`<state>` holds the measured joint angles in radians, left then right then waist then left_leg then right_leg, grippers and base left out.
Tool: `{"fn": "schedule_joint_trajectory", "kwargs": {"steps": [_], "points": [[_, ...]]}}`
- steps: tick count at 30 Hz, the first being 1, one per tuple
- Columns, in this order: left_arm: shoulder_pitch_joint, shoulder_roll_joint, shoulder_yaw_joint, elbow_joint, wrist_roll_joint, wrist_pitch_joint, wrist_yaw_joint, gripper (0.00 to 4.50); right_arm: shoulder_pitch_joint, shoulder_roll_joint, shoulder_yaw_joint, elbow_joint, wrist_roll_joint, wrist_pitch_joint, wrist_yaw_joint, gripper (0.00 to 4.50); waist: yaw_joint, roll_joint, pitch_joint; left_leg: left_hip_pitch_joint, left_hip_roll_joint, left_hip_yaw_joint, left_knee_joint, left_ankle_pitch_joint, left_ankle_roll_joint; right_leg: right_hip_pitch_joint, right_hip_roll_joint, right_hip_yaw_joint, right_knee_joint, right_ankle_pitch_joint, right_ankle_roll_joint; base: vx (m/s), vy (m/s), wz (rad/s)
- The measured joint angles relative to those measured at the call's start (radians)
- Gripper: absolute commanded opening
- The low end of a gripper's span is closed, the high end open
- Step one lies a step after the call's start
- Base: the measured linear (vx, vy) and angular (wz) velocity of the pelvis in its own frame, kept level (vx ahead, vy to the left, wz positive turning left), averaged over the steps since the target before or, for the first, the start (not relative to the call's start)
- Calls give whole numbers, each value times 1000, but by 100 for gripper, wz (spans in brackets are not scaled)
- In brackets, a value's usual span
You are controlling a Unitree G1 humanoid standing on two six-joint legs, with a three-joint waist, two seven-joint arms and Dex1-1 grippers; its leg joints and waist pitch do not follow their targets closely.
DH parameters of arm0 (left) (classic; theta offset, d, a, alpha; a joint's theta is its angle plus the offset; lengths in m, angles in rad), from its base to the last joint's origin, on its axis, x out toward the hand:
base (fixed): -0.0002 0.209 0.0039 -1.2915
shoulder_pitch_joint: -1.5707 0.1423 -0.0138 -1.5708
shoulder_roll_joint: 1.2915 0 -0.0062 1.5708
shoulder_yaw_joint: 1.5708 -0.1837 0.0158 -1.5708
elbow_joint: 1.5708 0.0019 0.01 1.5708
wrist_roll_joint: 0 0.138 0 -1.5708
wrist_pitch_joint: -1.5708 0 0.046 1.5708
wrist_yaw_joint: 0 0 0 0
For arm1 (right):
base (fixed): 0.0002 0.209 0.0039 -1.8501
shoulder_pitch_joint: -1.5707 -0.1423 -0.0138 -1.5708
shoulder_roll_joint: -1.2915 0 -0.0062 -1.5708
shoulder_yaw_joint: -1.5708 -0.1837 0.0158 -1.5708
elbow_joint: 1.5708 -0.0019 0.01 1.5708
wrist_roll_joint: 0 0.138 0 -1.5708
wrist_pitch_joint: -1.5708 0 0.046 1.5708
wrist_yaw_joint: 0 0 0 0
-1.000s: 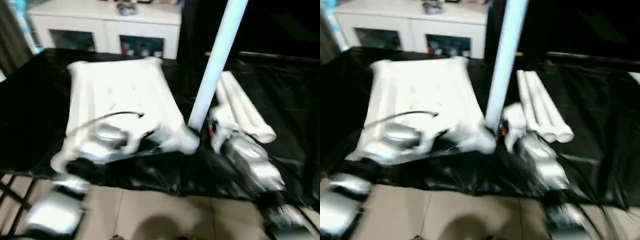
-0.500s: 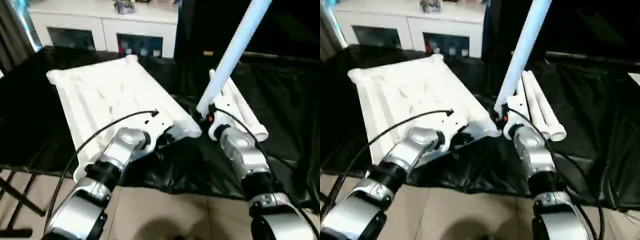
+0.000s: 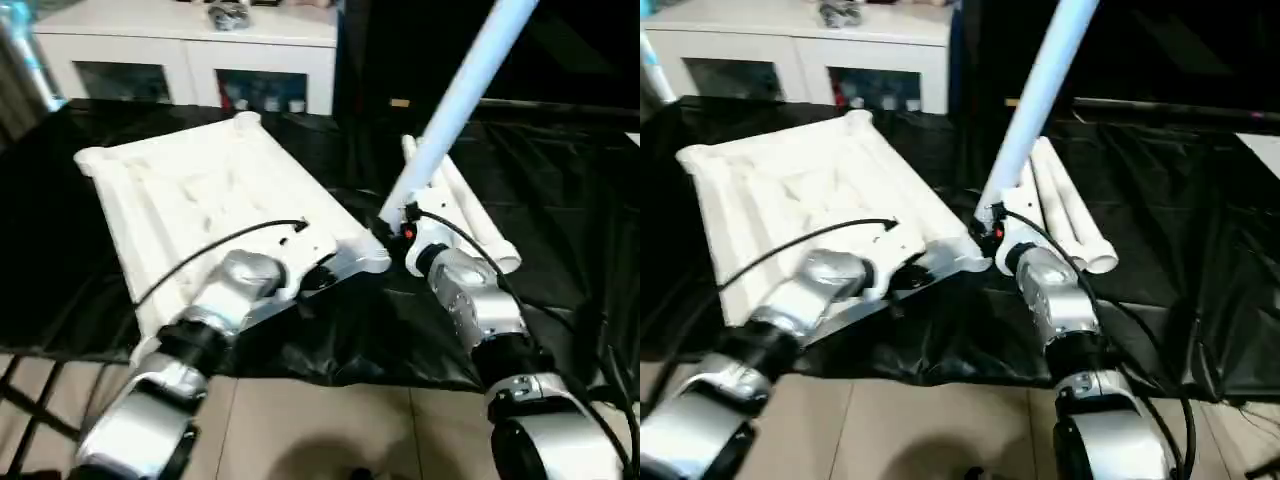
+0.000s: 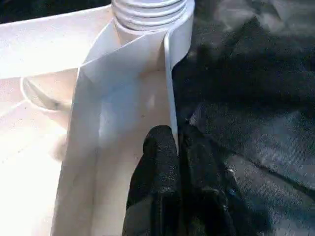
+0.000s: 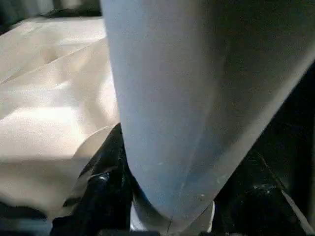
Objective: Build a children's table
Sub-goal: Insert table leg to table base
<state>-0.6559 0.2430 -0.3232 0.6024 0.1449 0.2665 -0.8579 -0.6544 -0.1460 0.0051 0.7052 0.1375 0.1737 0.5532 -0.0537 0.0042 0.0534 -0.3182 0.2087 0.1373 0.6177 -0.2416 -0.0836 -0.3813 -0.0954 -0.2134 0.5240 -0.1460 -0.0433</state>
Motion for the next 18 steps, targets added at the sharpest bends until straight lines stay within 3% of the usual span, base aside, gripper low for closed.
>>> {"fn": "schedule_joint_trajectory", "kwargs": {"steps": [5,8,10,12,18], "points": [[18,61,-1,-29,-34,-38,-113,0,1,-87,77,-60,-4,47,202,186,9,-3,-1,-3,-1,5,-1,0,-1,-3,0,11,11,2,-2,12,-1,2],[19,95,-3,-30,-54,-71,-190,0,24,-148,121,-116,-5,53,338,186,27,-11,-5,-3,-3,13,-2,-5,-6,-11,4,38,29,12,-4,70,-19,14],[19,113,-1,-30,-67,-88,-234,0,41,-187,148,-161,-9,52,420,186,41,-15,-8,-5,-4,20,-5,-3,-3,-23,4,50,49,2,-8,76,-37,12],[19,126,-1,-30,-74,-97,-276,0,61,-215,165,-202,-10,52,482,186,57,-20,-12,-5,-4,20,-9,-4,-2,-28,5,56,60,-9,-10,64,-37,5],[18,153,-2,-14,-78,-133,-327,0,105,-234,190,-285,-14,35,518,186,80,-26,-15,-4,-2,22,-11,-3,-2,-36,8,60,78,-21,-15,10,-6,1]]}}
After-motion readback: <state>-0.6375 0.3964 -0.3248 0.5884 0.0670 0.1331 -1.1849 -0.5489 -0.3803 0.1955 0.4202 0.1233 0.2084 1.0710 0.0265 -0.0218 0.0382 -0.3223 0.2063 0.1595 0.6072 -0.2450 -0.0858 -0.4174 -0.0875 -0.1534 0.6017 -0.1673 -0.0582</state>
